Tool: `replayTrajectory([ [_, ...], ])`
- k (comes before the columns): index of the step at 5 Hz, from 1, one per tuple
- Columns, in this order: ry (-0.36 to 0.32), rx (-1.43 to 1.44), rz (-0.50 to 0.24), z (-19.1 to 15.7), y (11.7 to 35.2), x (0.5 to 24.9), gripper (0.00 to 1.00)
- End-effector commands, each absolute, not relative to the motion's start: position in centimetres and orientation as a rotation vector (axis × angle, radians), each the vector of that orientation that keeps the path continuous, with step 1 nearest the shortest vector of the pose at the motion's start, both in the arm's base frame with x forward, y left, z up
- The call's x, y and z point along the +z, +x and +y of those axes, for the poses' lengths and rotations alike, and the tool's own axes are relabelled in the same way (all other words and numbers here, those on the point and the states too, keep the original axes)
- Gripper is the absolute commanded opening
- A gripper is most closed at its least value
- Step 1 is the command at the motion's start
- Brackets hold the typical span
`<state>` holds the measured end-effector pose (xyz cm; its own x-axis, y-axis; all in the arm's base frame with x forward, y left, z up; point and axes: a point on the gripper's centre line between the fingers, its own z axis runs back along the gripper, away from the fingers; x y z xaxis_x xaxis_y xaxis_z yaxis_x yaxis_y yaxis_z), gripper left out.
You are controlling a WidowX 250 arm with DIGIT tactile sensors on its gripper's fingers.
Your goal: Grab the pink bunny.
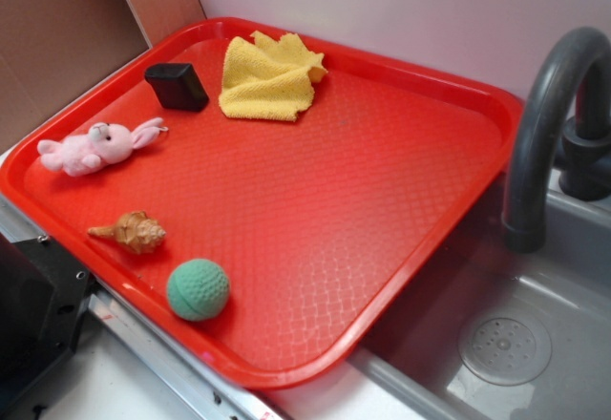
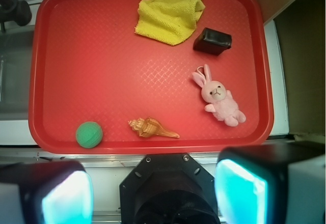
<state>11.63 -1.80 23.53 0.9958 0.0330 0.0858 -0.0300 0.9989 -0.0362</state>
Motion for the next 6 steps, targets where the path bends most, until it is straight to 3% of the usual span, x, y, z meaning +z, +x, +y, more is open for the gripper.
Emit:
replayTrajectory([
  [1,-0.035,0.032,-0.086,-1.8,11.6,23.5,1.00],
  [3,-0.005,-0.047,-0.166,2.6,14.4,20.9,1.00],
  [4,-0.005,-0.126,-0.227,5.6,15.1,19.7,1.00],
  [5,0.029,-0.248,-0.265,6.3,14.9,18.4,1.00],
  [6,0.054,-0.274,-0.241,6.5,14.7,17.0,1.00],
])
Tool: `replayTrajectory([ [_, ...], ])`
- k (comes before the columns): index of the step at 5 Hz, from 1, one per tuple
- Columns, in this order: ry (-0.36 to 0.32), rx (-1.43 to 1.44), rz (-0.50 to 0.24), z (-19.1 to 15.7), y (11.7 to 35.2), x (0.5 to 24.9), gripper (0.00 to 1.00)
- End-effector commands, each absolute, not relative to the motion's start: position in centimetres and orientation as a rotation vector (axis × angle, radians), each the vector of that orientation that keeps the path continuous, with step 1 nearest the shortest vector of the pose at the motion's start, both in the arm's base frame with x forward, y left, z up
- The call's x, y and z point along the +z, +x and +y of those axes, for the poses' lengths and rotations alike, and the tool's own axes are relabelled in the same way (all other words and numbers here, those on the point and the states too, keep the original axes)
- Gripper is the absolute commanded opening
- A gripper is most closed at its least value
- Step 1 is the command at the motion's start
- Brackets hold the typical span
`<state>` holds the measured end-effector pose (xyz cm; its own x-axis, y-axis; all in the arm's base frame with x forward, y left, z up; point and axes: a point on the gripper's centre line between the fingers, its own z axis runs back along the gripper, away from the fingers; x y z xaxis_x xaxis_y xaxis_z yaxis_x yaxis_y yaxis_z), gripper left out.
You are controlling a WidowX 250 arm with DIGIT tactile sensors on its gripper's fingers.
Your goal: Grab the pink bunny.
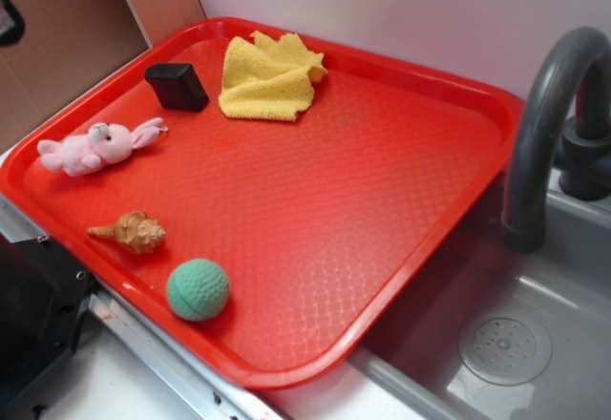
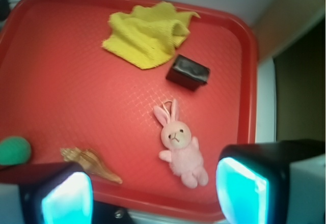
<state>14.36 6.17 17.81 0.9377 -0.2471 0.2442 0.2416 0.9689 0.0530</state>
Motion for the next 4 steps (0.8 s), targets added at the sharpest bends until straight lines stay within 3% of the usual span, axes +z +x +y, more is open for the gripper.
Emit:
replayTrajectory([
  [1,0.073,-0.320,-0.206,6.7,14.9,14.8,1.00],
  [4,0.105,-0.320,-0.108,7.9,16.0,9.8,1.00],
])
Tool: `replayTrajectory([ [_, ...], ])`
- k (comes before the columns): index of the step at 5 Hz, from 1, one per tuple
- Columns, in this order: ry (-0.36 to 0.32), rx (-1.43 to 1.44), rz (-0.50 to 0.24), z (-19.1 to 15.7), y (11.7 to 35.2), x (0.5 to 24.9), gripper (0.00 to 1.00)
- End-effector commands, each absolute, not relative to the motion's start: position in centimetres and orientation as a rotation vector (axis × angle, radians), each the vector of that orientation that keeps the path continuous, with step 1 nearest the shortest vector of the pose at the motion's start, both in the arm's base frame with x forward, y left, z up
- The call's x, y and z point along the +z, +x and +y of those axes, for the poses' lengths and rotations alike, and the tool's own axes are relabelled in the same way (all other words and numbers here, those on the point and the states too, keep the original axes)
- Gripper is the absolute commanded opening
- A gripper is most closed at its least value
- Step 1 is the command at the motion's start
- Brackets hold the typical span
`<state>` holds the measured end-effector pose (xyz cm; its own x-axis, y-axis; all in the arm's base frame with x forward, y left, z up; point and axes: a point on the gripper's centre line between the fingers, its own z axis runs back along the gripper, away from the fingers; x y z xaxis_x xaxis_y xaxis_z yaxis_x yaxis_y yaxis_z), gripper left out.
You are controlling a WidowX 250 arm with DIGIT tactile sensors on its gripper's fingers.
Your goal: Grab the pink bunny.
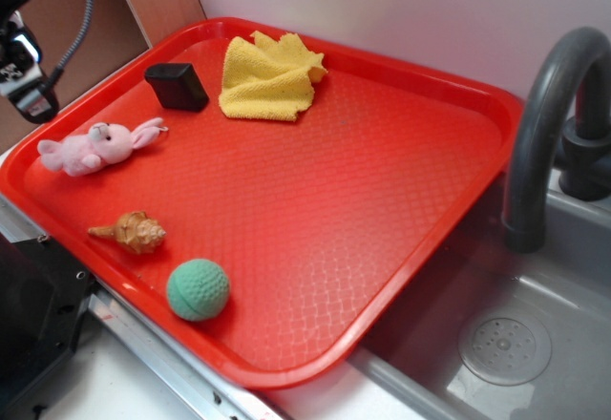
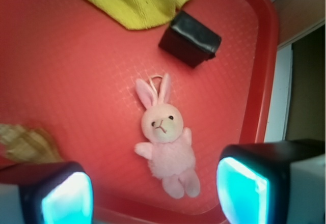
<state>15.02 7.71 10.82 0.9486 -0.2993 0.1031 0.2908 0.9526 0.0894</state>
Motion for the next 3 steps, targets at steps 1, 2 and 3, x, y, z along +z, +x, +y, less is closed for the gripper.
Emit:
replayTrajectory([
  [1,0.129,-0.320,-0.082,8.0,16.2,8.4,1.00],
  [2,0.138,-0.323,-0.038,8.3,16.4,6.4,1.00],
  [3,0.163,-0.297,0.024,9.3,16.4,4.2,1.00],
])
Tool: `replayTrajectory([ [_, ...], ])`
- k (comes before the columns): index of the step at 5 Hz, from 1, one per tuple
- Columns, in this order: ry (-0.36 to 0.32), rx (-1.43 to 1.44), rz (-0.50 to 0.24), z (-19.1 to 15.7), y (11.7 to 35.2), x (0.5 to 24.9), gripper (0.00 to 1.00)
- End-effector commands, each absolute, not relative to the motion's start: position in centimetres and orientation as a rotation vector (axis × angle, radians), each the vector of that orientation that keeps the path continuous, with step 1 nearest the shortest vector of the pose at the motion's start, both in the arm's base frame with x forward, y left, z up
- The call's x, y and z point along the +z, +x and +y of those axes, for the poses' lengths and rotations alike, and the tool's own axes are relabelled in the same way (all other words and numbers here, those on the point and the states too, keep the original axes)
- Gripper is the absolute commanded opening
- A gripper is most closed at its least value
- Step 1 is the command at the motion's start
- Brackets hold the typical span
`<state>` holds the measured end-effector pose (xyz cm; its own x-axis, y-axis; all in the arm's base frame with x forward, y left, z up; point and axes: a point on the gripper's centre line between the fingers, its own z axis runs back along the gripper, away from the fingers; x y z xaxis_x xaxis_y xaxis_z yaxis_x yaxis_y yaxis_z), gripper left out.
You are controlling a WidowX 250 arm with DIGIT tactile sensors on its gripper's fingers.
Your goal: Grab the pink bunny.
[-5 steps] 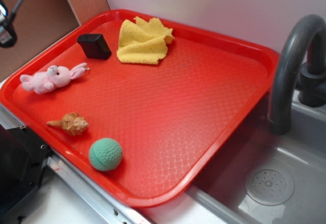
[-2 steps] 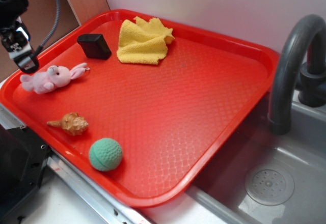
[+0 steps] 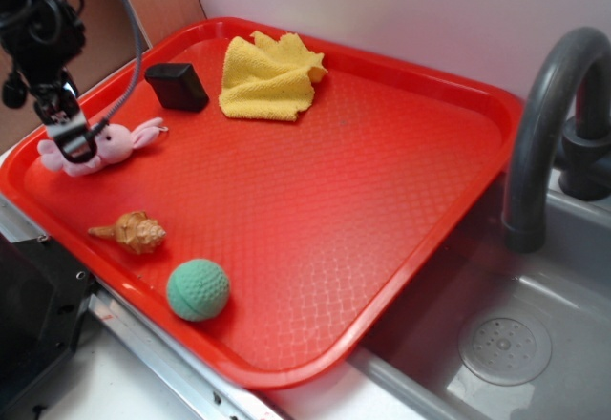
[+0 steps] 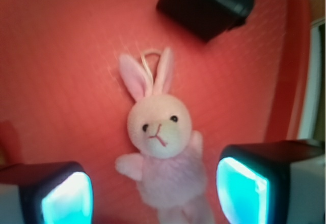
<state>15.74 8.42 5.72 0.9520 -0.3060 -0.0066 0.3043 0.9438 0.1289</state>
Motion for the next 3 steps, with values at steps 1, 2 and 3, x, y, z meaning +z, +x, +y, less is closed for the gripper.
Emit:
replayTrajectory([
  [1,0.159,-0.285,0.071,10.3,16.5,2.5,1.00],
  [2,0.124,-0.272,0.099,10.4,16.6,1.3,1.00],
  [3,0.132,-0.312,0.121,10.2,16.8,0.8,0.00],
])
